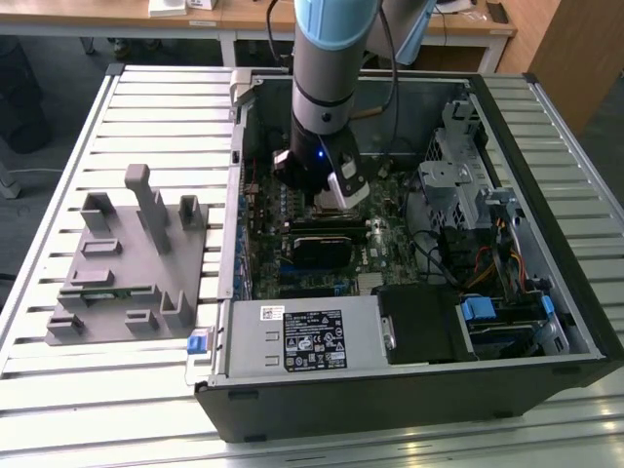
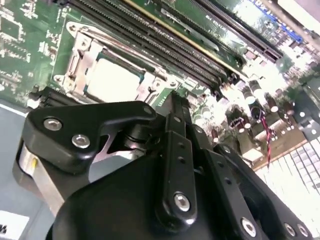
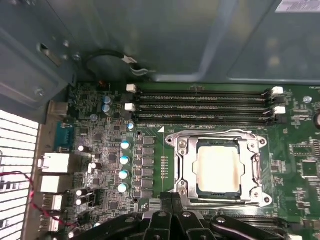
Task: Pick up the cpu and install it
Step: 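Install the second cpu locking lever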
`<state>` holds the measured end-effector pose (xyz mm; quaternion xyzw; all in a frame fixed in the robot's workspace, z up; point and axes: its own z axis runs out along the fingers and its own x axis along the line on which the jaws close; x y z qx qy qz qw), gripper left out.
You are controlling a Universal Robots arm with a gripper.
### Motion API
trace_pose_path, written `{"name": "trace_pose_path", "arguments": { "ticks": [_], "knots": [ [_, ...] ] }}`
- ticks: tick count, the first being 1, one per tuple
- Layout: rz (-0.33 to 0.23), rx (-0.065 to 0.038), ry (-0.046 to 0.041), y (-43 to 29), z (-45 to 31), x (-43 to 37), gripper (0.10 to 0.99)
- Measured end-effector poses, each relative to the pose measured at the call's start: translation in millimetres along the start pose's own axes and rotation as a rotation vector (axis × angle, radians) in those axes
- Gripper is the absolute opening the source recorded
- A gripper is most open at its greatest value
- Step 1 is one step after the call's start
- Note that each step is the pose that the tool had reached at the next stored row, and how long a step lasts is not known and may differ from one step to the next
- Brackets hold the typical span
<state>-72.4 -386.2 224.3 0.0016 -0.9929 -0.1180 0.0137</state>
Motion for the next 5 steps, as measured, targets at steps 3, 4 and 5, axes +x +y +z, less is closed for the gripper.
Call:
{"name": "trace_pose_path", "arguments": {
  "ticks": [3,4,5],
  "knots": [
    [0.0,0.0,0.0001,1.8,-7.6,0.2,0.106],
    [0.0,-0.001,0.0001,2.2,-9.4,0.3,0.106],
    [0.0,-0.001,0.0001,2.4,-9.9,0.3,0.106]
  ]
}}
